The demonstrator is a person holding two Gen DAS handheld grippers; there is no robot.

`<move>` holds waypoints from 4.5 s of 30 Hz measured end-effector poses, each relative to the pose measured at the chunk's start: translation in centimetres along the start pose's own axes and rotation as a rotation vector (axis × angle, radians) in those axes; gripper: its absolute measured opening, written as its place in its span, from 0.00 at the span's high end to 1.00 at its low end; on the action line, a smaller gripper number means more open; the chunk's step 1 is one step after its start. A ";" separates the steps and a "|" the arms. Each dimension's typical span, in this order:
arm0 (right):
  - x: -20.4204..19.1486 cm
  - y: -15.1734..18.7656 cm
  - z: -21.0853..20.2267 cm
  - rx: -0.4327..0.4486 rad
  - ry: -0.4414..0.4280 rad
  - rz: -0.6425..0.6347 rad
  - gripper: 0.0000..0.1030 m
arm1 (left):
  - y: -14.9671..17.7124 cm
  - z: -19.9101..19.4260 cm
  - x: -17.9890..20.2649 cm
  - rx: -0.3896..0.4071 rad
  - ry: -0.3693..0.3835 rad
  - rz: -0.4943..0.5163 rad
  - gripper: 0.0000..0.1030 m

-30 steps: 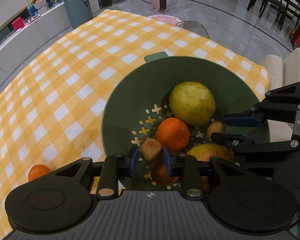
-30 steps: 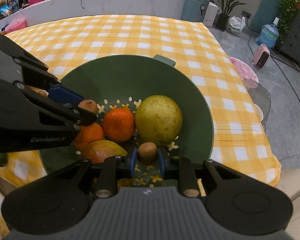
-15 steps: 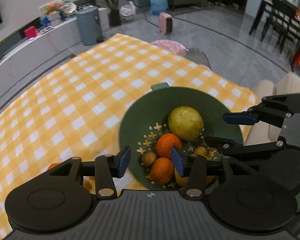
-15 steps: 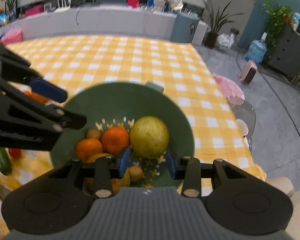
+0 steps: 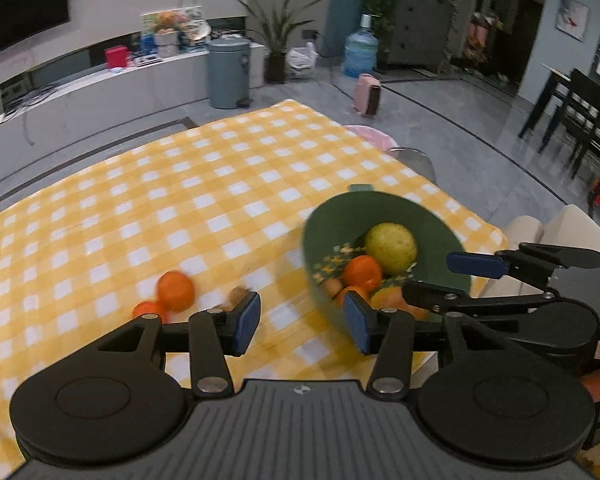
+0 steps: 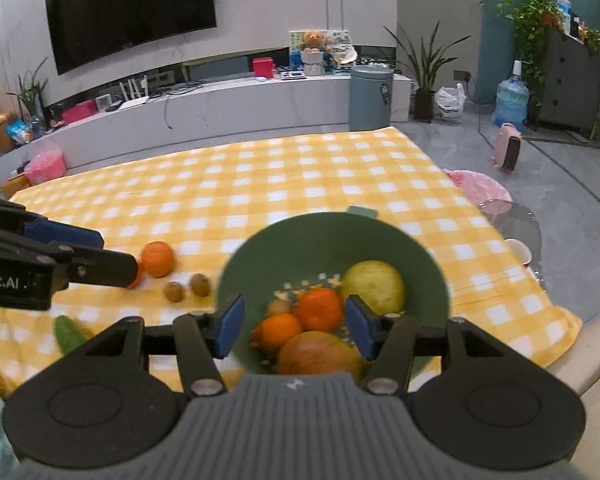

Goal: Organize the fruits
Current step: 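Move both tools back toward the orange and the red tomato, then grasp an orange with the left tool while the right tool grasps the red tomato, then carry the orange in the left tool while the right tool carries the tomato to the colander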

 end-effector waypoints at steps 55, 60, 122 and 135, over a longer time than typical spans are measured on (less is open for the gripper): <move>-16.0 5.1 7.3 -0.321 -0.200 -0.042 0.72 | 7.7 -2.3 -14.3 -0.034 0.040 -0.278 0.46; -15.8 5.3 8.2 -0.343 -0.197 -0.036 0.74 | 7.4 -1.6 -14.5 -0.036 0.042 -0.278 0.46; -5.9 -1.1 0.9 -0.030 -0.192 -0.018 0.76 | 0.5 -1.5 -4.5 0.066 0.024 -0.100 0.57; 4.9 -0.4 1.7 -0.052 -0.040 -0.036 0.76 | -1.8 3.1 0.8 0.024 0.165 -0.056 0.57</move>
Point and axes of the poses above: each gripper's, at about its wrist camera, not at the fingertips, and z roughly the way its jaws point, x to its right, y to its underside, the point moved 5 cm from there along z, roughly the way its jaws point, and after that the axes turned 15 degrees about y, right-handed, at the moved point
